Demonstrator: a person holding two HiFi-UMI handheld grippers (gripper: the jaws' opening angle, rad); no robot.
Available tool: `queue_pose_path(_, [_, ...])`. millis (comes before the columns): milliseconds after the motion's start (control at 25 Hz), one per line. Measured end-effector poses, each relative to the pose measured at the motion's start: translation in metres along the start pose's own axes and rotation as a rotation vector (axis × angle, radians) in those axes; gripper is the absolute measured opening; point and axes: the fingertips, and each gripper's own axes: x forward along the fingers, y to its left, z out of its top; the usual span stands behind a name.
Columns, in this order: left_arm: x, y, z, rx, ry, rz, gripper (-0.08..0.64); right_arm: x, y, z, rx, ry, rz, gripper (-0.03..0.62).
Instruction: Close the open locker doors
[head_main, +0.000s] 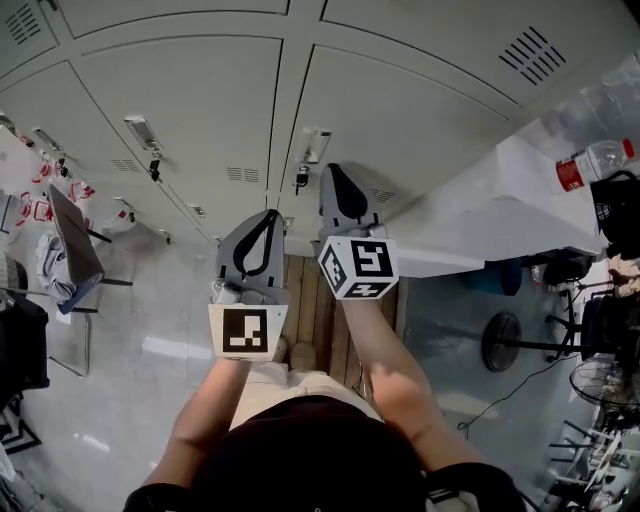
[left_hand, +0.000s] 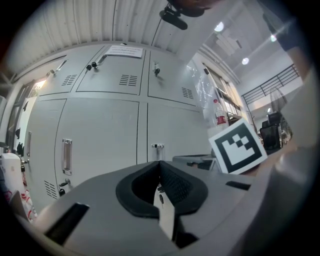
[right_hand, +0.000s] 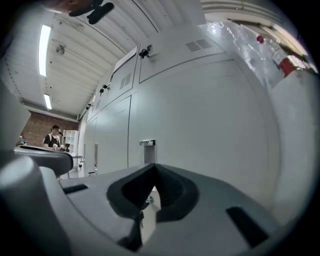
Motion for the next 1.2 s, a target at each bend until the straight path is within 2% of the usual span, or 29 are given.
queue_pose_path(40, [-0.002, -0.004, 0.004, 0.0, -0.006, -0.005, 0.003, -0.014, -0.005, 0.003, -0.008, -0.001, -0.021, 0.002])
queue_pose_path(240, [-0.019, -0.04, 0.026, -0.013, -0.029, -0.042, 0.003, -0.104, -0.038, 0.015, -0.044, 0.006, -0.128, 0.0])
queue_pose_path(480, [-0.048, -0.091, 0.054, -0.019, -0.049, -0.077, 0.003, -0.204, -0.061, 0.05, -0.144, -0.029, -0.179, 0.0])
queue_pose_path(640, [-0.074, -0.108, 0.067, -0.011, -0.039, -0.057, 0.003, -0.256, -0.061, 0.073, -0.227, -0.057, -0.192, 0.0])
queue_pose_path(800, [-0.096, -0.123, 0.081, 0.024, -0.06, -0.027, 0.003, -0.293, -0.07, 0.083, -0.19, -0.078, -0.192, 0.0])
queue_pose_path(1200, [-0.125, -0.154, 0.093, 0.105, -0.105, 0.02, 0.003, -0.33, -0.082, 0.084, -0.201, -0.108, -0.14, 0.0])
